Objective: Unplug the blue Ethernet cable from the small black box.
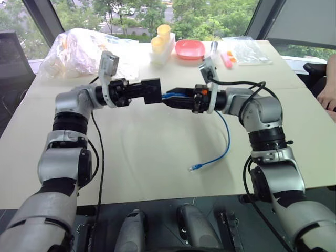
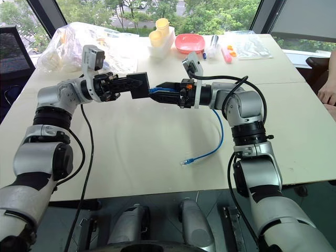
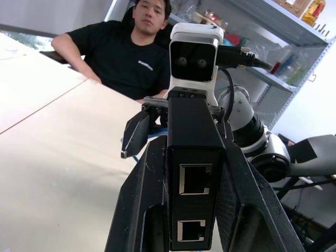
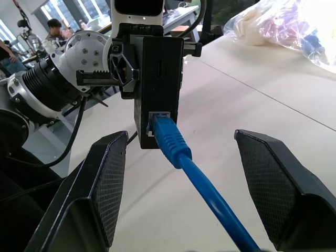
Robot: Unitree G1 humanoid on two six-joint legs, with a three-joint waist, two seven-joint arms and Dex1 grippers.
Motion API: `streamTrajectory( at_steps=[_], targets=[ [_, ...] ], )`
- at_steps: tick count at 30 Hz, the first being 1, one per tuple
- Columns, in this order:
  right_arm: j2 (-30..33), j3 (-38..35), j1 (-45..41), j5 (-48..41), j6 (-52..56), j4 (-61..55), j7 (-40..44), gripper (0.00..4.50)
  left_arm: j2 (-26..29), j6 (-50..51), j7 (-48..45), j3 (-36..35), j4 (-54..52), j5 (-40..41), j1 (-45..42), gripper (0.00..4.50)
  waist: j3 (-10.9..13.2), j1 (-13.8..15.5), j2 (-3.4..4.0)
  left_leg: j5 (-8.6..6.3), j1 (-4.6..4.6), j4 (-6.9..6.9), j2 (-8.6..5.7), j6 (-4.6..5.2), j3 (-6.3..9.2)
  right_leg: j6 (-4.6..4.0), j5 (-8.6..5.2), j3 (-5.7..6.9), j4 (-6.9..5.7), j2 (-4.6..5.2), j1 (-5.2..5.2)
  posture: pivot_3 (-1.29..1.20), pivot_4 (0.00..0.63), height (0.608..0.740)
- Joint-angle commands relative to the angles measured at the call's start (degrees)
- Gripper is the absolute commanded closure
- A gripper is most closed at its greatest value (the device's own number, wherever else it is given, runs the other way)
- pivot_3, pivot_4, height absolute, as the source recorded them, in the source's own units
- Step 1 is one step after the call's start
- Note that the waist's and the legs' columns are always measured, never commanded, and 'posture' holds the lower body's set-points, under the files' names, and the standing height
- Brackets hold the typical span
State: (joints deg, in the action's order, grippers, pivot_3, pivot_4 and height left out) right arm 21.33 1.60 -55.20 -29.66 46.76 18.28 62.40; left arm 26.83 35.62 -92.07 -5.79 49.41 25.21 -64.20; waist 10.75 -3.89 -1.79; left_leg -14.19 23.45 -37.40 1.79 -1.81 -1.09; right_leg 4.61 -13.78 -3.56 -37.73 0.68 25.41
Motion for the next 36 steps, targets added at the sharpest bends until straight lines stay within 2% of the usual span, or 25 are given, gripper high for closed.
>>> streamTrajectory(
  at_steps=[1, 4, 5, 7, 11, 25, 30, 36],
  targets=[
    [-0.24, -1.39, -1.18, -1.03, -0.90, -0.21, -0.06, 1.13, 0.43, -0.37, -0.42, -0.54, -1.26, 0.82, -0.36, 3.99, 0.00, 0.00, 0.00, 0.00, 0.00, 0.00, 0.00, 0.00, 0.00, 0.00, 0.00, 0.00, 0.00, 0.00, 0.00, 0.00, 0.150, 0.735],
    [-0.44, -1.55, -1.24, -1.16, -0.90, 0.02, -0.27, 1.13, 0.39, -0.19, -0.42, -0.45, -1.59, 0.92, -0.12, 3.99, 0.00, -0.02, 0.00, 0.00, 0.00, 0.00, 0.00, 0.00, 0.00, 0.00, 0.00, 0.00, 0.00, 0.00, 0.00, 0.00, 0.150, 0.735],
    [-0.54, -1.68, -1.30, -1.28, -0.86, 0.15, -0.33, 1.36, 0.37, -0.18, -0.42, -0.41, -1.65, 0.92, -0.06, 3.99, 0.00, -0.02, 0.00, 0.00, 0.00, 0.00, 0.00, 0.00, 0.00, 0.00, 0.00, 0.00, 0.00, 0.00, 0.00, 0.00, 0.150, 0.735],
    [-0.74, -1.89, -1.52, -1.37, -0.96, 0.57, -0.50, 1.95, 0.27, -0.31, -0.42, -0.31, -1.73, 0.84, 0.08, 3.99, 0.00, 0.00, 0.00, 0.00, 0.00, 0.00, 0.00, 0.00, 0.00, 0.00, 0.00, 0.00, 0.00, 0.00, 0.00, 0.00, 0.150, 0.735],
    [-0.81, -1.83, -1.59, -1.55, -1.02, 0.86, -0.71, 3.93, 0.12, -0.47, -0.31, -0.39, -1.59, 0.70, 0.14, 3.99, 0.00, -0.01, 0.00, 0.00, 0.00, 0.00, 0.00, 0.00, 0.00, 0.00, 0.00, 0.00, 0.00, 0.00, 0.00, 0.00, 0.150, 0.735],
    [-0.21, 0.81, -0.34, 0.97, -3.46, 1.03, -0.72, 3.93, 0.68, -0.99, 0.49, -1.07, -0.83, 0.57, -0.29, 3.99, 0.00, 0.00, 0.00, 0.00, 0.00, 0.00, 0.00, 0.00, 0.00, 0.00, 0.00, 0.00, 0.00, 0.00, 0.00, 0.00, 0.150, 0.735],
    [4.23, -0.48, 0.90, 2.74, -5.12, 3.43, -1.13, 3.93, 3.72, -1.41, 0.62, -2.58, 0.05, 0.61, -1.37, 3.99, 0.00, 0.00, 0.00, 0.00, 0.00, 0.00, 0.00, 0.00, 0.00, 0.00, 0.00, 0.00, 0.00, 0.00, 0.00, 0.00, 0.150, 0.735],
    [8.94, -2.95, 4.58, 1.34, -3.44, -0.90, -2.05, 3.93, 6.68, -1.44, 0.81, -3.35, 0.25, 0.47, -1.39, 3.99, 0.00, 0.11, 0.00, -0.01, 0.02, 0.05, -0.01, 0.01, -0.01, 0.00, 0.00, -0.01, 0.10, 0.01, 0.00, 0.00, 0.150, 0.735]
  ],
)
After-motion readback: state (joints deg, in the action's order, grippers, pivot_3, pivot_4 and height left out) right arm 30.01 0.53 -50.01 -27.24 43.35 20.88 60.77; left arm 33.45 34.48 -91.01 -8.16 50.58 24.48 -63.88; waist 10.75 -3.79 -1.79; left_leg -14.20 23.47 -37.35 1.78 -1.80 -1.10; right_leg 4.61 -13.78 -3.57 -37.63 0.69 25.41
